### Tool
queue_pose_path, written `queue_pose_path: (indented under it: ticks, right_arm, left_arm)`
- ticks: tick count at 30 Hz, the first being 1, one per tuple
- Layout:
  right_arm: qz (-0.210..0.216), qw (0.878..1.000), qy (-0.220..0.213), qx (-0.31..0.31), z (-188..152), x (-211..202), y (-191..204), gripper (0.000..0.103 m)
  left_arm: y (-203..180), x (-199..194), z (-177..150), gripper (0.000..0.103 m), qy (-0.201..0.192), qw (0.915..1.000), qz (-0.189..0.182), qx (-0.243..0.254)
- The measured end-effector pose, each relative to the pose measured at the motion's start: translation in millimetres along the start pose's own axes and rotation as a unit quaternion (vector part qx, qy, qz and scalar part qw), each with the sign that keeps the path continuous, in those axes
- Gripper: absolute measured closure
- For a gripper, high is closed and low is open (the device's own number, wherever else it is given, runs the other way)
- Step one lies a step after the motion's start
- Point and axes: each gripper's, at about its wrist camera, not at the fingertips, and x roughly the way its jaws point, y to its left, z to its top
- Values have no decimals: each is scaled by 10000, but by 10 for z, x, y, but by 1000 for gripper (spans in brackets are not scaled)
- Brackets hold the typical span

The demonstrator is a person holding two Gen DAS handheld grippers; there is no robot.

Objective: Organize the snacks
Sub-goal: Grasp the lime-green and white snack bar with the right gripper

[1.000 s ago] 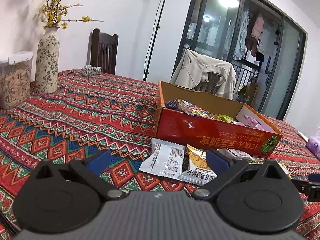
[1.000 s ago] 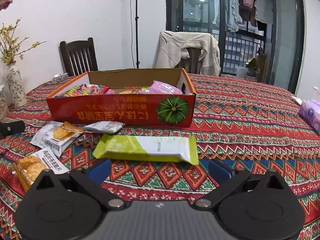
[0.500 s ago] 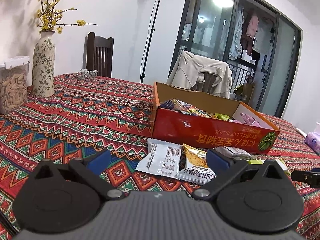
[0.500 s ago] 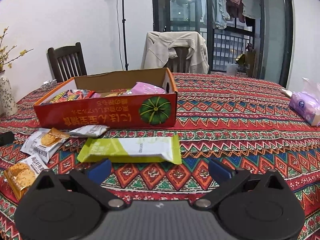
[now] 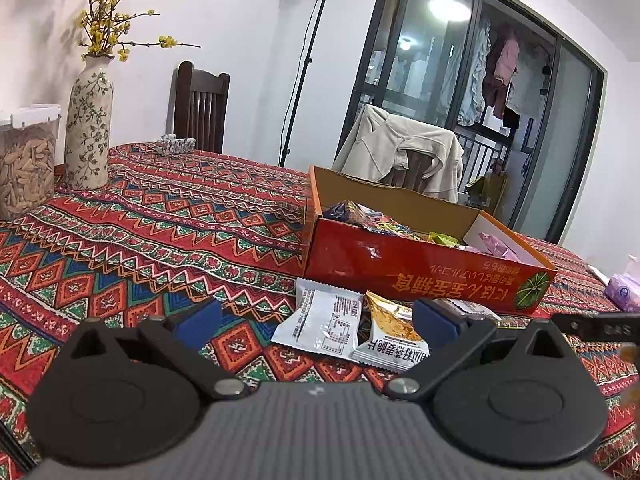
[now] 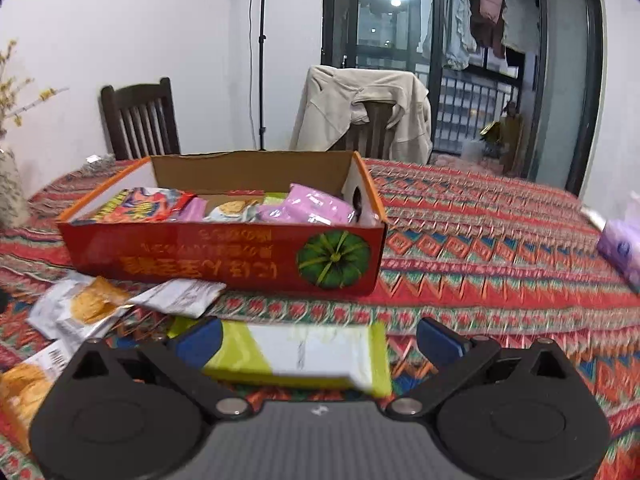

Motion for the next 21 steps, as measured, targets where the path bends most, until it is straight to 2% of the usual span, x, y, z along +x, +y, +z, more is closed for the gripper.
queue_pose_path:
  ticks: [3,6,7,8,10,14,21]
  right_arm:
    - [-21,9999,103,-5,98,171,-18,1]
    - [-21,9997,218,91,162,351,-72,16]
    - [-17,9995,263,155,177,406,-95,28]
    - [6,9990,339,274,189,462,-130,47]
    - [129,9977,523,409,186,538,-186,69]
    - [128,9961,772,396,73,564,-252,72]
    - [61,9970,745,219,-171,256,-309,70]
  left_arm:
    - [14,16,1,0,36,10000,-3,-45]
    - [29,31,4,0,70,9999,14,-83]
    - [32,36,5,0,78,9999,22,-94]
    - [35,41,6,0,86,9999,39,-103]
    - [43,48,8,0,96,9999,51,-127]
    - [41,50,5,0,107,9998,57,-130]
    - [51,53,6,0,116,9998,75,-139]
